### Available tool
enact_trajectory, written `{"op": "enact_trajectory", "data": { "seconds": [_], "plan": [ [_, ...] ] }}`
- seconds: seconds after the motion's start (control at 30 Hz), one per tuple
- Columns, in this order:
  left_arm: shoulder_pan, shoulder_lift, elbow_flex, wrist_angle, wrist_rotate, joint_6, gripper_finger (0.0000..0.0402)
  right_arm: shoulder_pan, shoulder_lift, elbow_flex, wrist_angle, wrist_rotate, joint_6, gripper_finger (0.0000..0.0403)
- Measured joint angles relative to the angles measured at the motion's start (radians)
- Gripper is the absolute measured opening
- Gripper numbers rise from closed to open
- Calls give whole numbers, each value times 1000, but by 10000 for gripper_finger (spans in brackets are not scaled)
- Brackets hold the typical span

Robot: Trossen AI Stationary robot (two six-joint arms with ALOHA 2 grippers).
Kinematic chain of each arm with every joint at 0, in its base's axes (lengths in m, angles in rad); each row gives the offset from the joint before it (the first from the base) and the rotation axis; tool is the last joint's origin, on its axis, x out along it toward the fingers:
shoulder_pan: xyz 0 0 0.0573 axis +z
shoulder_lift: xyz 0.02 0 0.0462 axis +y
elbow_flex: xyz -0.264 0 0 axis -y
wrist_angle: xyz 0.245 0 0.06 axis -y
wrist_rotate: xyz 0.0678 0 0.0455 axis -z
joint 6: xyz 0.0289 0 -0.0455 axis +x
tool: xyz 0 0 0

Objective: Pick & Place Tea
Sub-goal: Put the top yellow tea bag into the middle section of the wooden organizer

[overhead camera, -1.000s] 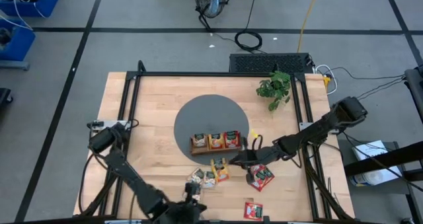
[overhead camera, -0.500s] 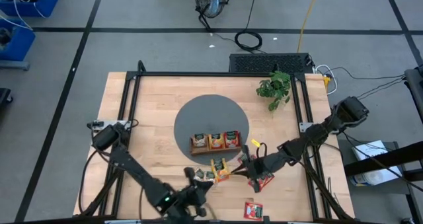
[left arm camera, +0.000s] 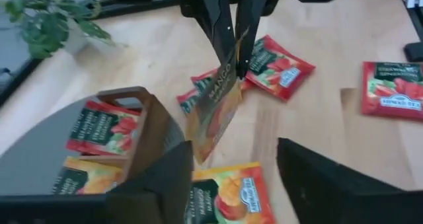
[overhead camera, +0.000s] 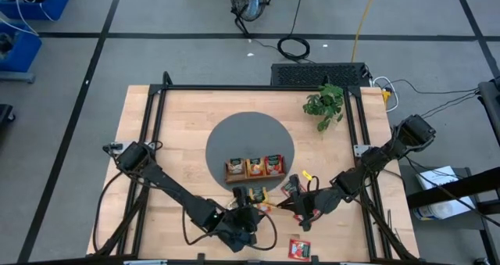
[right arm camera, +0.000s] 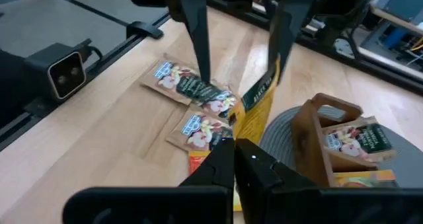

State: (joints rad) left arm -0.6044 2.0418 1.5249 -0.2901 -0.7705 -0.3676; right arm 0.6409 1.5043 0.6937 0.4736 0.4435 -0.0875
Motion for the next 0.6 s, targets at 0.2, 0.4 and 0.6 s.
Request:
{"op": "enact_trajectory", "data": {
  "seconds": [0.2,0.4,0.6],
  "plan": [
    [-10,-15,0,-5,11,-4,278,5,0,0,-58,27,36,0],
    [6,-20,1,4,64,15,276,6,18,0,-49,26,62,0],
    [51,-22,1,-6,137,-10,237,6,50,0,7,25,49,0]
  ]
}}
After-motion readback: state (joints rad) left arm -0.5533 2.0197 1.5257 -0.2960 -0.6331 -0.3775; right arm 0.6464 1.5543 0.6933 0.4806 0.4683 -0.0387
